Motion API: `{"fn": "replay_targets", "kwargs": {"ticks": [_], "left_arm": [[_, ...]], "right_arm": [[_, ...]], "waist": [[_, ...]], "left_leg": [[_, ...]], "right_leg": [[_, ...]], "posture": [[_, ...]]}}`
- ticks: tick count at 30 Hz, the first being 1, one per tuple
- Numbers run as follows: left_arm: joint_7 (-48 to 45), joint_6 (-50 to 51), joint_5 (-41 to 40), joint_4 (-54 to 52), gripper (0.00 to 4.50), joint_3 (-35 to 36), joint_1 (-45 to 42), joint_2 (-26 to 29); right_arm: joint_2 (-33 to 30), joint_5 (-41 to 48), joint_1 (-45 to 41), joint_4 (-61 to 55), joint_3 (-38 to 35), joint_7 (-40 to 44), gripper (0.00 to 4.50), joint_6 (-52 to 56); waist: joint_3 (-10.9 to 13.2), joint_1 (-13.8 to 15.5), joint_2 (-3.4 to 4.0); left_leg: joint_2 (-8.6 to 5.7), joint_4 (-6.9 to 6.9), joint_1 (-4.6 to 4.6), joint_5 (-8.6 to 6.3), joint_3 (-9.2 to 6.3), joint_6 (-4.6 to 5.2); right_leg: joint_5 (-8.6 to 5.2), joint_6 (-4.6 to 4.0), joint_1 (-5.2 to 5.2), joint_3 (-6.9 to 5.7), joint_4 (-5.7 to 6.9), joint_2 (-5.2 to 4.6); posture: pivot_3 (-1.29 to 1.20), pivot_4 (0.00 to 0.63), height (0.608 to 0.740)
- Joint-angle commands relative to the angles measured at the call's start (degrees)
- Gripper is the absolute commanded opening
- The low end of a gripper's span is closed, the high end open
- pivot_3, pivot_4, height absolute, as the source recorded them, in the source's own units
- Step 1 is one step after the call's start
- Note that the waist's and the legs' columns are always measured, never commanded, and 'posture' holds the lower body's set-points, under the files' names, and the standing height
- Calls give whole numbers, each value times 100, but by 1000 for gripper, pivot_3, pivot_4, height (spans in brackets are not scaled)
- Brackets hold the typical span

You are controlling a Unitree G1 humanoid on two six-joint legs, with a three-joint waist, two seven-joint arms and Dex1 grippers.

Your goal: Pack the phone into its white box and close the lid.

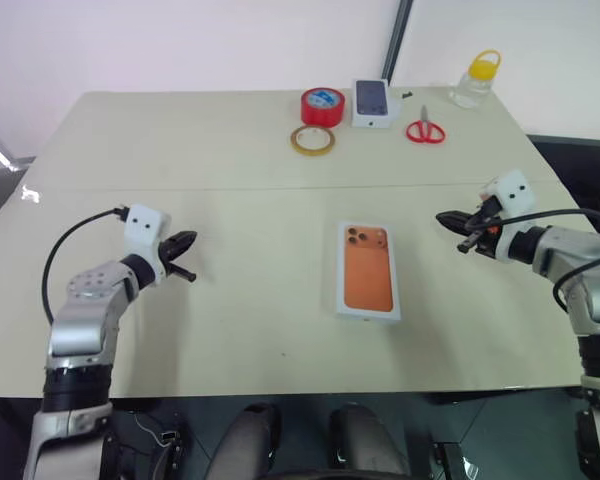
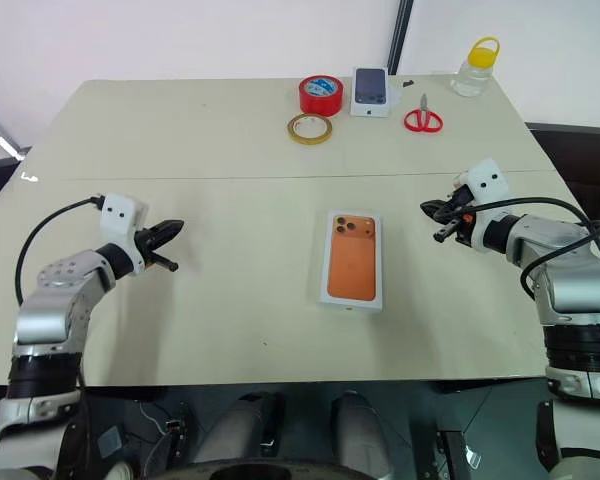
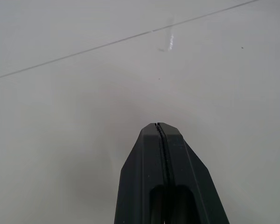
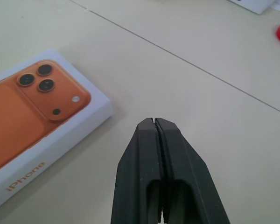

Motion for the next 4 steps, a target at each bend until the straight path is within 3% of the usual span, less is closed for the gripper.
{"fn": "replay_targets", "kwargs": {"ticks": [1,4], "left_arm": [[197,57,-131,-456,0,152,216,-9],[359,98,-183,-522,0,164,257,-55]], "right_arm": [[-63,105,-143,-25,-103,190,49,-119],[-24,82,-236,49,-65,248,49,-164]], "waist": [[0,-18,1],[-1,-42,2]], "left_leg": [[0,-1,0,0,0,0],[3,-4,3,0,1,0]], "right_leg": [[0,0,-1,0,0,0],[0,-1,-2,1,2,3]], "posture": [[0,150,740],[0,150,740]]}}
